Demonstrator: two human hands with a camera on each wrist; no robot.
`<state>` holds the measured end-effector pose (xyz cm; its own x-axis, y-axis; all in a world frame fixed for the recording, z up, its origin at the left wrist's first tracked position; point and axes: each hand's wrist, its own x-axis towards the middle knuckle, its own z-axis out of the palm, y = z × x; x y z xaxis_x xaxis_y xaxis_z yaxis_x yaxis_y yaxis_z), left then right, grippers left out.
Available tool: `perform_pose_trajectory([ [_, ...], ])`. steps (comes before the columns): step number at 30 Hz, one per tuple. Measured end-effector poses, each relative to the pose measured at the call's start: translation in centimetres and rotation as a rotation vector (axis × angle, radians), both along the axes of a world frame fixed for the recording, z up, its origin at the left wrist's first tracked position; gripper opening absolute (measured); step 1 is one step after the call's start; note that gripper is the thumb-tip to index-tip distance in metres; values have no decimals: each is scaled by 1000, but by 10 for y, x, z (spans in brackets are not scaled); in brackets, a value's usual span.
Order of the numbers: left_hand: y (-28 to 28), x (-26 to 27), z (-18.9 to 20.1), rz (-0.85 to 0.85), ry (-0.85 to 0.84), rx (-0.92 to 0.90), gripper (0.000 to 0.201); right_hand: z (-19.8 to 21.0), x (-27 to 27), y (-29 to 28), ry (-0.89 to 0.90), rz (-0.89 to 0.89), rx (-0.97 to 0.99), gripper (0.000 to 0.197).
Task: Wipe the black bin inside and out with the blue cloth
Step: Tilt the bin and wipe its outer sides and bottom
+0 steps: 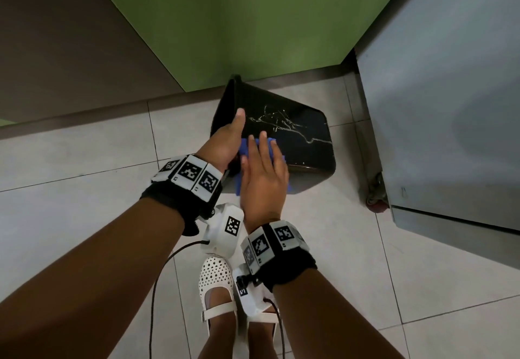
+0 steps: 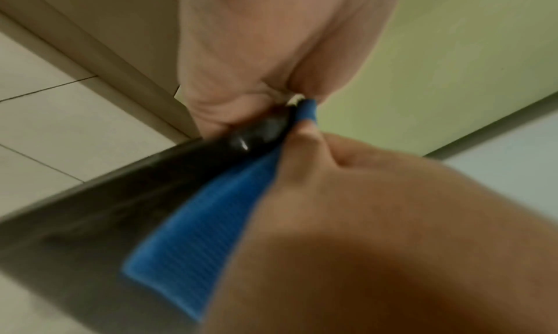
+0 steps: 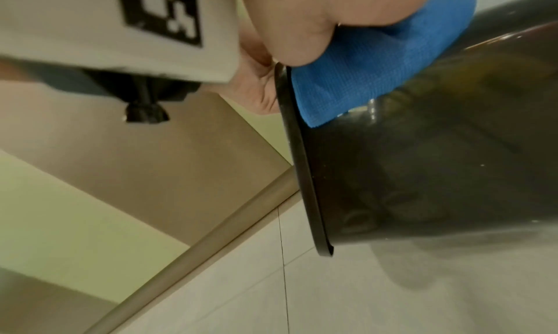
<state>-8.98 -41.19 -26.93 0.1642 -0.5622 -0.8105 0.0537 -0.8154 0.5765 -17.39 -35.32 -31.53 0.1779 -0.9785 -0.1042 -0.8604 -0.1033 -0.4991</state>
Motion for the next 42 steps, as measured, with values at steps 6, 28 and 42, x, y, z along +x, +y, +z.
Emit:
perform_pose_trajectory([
  [6, 12, -1, -24, -255, -283, -161, 45, -19, -24, -41, 99, -156, 333, 47],
  [28, 55, 6, -58, -39, -297, -237, 51, -21, -4, -83, 76, -40, 455, 45],
  [42, 45, 7, -55, -59, -314, -270, 47, -18, 9, -79, -11, 29, 342, 34],
])
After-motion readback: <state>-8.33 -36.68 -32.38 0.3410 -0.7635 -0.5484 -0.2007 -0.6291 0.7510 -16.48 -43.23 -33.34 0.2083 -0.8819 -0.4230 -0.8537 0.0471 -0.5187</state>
